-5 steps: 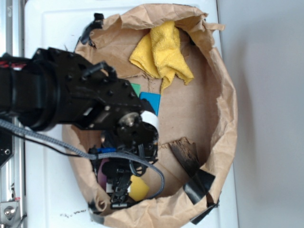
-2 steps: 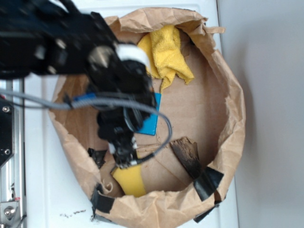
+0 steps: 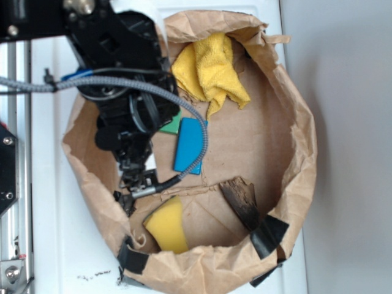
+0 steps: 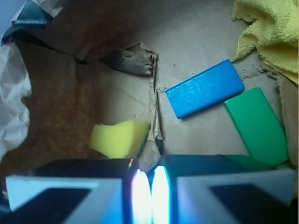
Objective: Grab the green sponge.
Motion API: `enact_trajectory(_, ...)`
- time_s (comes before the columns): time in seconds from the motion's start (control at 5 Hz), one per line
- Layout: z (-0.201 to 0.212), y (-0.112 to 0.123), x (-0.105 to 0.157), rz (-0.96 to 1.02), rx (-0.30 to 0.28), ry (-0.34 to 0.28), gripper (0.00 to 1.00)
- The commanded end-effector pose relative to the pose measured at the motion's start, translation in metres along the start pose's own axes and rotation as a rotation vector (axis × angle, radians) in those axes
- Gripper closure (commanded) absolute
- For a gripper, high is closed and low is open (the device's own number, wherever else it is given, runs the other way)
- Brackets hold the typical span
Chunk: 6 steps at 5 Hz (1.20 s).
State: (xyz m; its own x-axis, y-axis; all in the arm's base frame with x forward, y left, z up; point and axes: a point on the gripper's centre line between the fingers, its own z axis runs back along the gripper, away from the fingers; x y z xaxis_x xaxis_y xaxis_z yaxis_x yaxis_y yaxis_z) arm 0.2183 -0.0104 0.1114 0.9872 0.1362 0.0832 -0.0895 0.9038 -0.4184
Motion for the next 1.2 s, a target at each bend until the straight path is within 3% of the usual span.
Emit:
enact_trajectory(0.0,-0.045,-0.014,0.008,-0.098,0.101,-0.03,0.0)
enact_trajectory(0.2,-0.061,-0.023,0.019,-0.088,0.19,-0.152,0.0)
enact_trajectory(0.6,-0.061,-0.023,0.019,-0.088,0.19,-0.152,0.0)
enact_trajectory(0.8,-0.062,-0.031,0.026,-0.266,0.138,0.069,0.0)
enact_trajectory(1.0,-0.055,-0.035,0.031,-0.382,0.057,0.185,0.0)
